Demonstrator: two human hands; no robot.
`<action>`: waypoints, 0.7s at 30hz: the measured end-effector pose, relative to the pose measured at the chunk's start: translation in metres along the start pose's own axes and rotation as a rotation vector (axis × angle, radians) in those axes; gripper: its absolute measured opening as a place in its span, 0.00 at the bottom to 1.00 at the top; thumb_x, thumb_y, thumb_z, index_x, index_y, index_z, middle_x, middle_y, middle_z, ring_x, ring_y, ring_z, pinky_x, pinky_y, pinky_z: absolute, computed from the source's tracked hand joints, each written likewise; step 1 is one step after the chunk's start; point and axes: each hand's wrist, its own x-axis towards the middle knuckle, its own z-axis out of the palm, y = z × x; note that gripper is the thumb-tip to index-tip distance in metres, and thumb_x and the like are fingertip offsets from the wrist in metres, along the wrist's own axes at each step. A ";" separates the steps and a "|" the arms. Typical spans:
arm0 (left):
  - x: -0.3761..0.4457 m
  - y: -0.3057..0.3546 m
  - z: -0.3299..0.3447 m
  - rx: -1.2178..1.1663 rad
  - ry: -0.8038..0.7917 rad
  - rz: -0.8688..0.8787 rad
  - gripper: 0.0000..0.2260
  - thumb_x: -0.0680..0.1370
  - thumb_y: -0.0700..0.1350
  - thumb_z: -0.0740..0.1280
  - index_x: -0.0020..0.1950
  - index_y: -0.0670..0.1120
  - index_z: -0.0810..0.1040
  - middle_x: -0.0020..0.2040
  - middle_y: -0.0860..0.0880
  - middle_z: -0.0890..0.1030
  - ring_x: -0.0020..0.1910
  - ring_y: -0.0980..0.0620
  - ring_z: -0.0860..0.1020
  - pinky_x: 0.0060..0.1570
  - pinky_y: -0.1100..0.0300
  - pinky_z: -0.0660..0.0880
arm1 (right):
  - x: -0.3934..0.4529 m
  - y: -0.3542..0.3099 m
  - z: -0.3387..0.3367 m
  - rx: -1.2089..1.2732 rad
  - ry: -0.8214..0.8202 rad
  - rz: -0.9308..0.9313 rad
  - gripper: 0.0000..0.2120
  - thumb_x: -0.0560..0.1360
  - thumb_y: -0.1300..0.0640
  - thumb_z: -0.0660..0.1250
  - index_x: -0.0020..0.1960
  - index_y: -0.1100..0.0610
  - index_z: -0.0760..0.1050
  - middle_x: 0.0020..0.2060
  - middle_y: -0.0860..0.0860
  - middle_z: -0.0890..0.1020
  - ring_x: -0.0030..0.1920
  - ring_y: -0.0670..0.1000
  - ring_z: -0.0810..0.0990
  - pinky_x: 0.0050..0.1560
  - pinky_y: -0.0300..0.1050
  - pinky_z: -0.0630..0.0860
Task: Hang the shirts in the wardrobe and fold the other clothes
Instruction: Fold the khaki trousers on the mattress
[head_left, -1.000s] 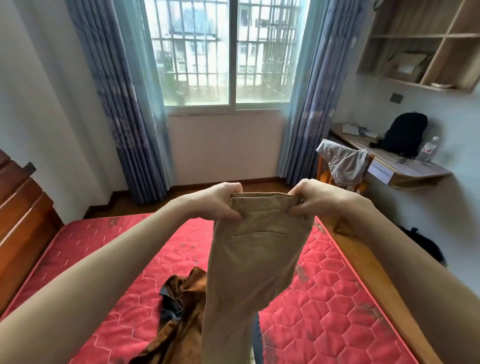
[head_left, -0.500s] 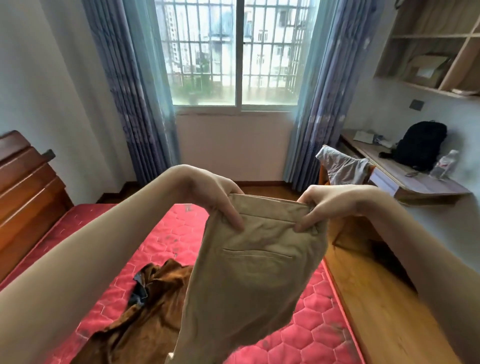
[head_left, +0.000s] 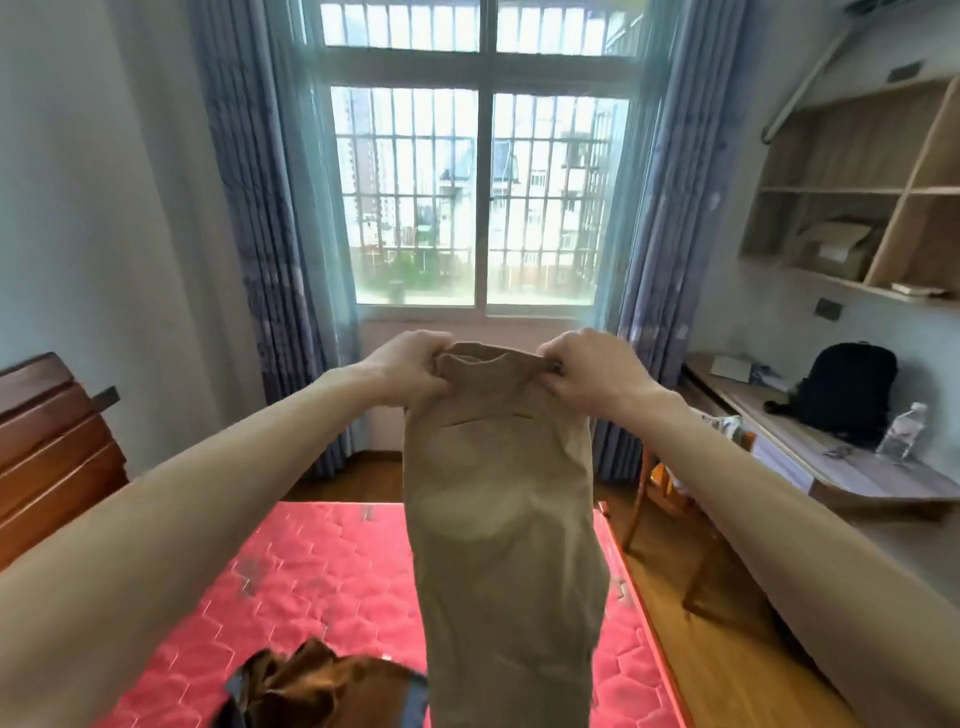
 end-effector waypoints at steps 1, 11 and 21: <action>0.012 -0.003 0.001 0.071 0.066 0.034 0.07 0.77 0.44 0.71 0.43 0.52 0.74 0.44 0.52 0.80 0.45 0.49 0.79 0.43 0.56 0.75 | 0.013 0.003 0.002 -0.054 0.035 0.005 0.11 0.80 0.54 0.64 0.44 0.49 0.83 0.38 0.47 0.82 0.41 0.51 0.80 0.38 0.45 0.70; 0.092 0.003 0.012 0.696 0.545 0.336 0.12 0.76 0.33 0.68 0.56 0.44 0.74 0.51 0.45 0.76 0.45 0.43 0.76 0.39 0.53 0.64 | 0.077 0.048 0.007 -0.189 0.317 0.141 0.10 0.80 0.61 0.60 0.50 0.55 0.81 0.39 0.56 0.83 0.41 0.62 0.83 0.41 0.54 0.80; 0.012 -0.041 0.087 0.721 0.652 0.511 0.04 0.79 0.43 0.68 0.52 0.44 0.76 0.48 0.43 0.77 0.45 0.41 0.74 0.44 0.48 0.69 | -0.029 0.035 0.069 -0.061 0.451 -0.090 0.11 0.77 0.48 0.65 0.55 0.49 0.83 0.44 0.51 0.88 0.41 0.61 0.86 0.36 0.50 0.77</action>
